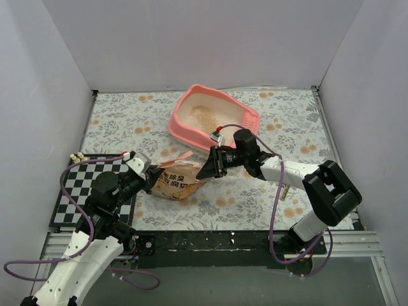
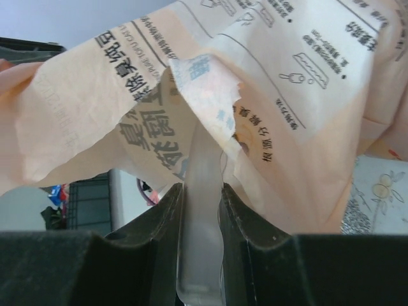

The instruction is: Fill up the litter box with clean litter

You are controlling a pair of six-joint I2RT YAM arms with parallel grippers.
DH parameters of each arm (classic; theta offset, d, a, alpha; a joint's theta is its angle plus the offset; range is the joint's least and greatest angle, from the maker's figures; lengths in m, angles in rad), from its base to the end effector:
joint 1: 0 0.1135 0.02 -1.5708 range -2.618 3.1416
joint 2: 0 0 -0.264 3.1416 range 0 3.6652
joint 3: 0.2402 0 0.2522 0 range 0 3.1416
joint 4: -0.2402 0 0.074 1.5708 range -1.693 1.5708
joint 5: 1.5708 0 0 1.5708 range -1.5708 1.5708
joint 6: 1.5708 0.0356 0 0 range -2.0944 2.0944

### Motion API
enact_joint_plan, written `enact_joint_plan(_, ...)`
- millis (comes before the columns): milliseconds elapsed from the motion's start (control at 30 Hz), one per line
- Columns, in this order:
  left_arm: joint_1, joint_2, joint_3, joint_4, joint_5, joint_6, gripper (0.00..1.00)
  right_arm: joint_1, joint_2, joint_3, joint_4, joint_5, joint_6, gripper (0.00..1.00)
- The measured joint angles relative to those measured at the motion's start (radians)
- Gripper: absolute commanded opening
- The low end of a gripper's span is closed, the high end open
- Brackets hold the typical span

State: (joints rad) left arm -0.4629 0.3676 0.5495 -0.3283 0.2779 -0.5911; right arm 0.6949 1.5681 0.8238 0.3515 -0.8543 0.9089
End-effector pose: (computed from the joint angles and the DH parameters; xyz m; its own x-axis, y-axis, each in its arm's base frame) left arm 0.0948 -0.0582 0.2959 -0.4830 -0.3579 -0.7991 0.4855 0.6501 -0.5845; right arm 0.2364 0.2320 0.2184 -0.9346 -0.1046 -0.3401 -0.3554 0.2292 0.9062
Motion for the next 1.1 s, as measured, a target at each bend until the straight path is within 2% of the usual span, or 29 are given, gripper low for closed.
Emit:
enact_joint_plan(233, 0.0, 0.003, 0.0, 0.004, 0.0, 0.008, 0.0, -0.011, -0.007, -0.08, 0.268, -0.056, 0.173, 0.01)
enact_joint_plan(467, 0.0, 0.016, 0.0, 0.015, -0.001, 0.012, 0.0, -0.074, -0.061, -0.132, 0.371, -0.11, 0.252, 0.01)
enact_joint_plan(733, 0.001, 0.029, 0.0, 0.028, -0.003, 0.015, 0.0, -0.172, -0.178, -0.175, 0.405, -0.177, 0.29, 0.01)
enact_joint_plan(1100, 0.001, 0.032, 0.0, 0.036, -0.01, 0.006, 0.0, -0.321, -0.312, -0.264, 0.319, -0.241, 0.259, 0.01)
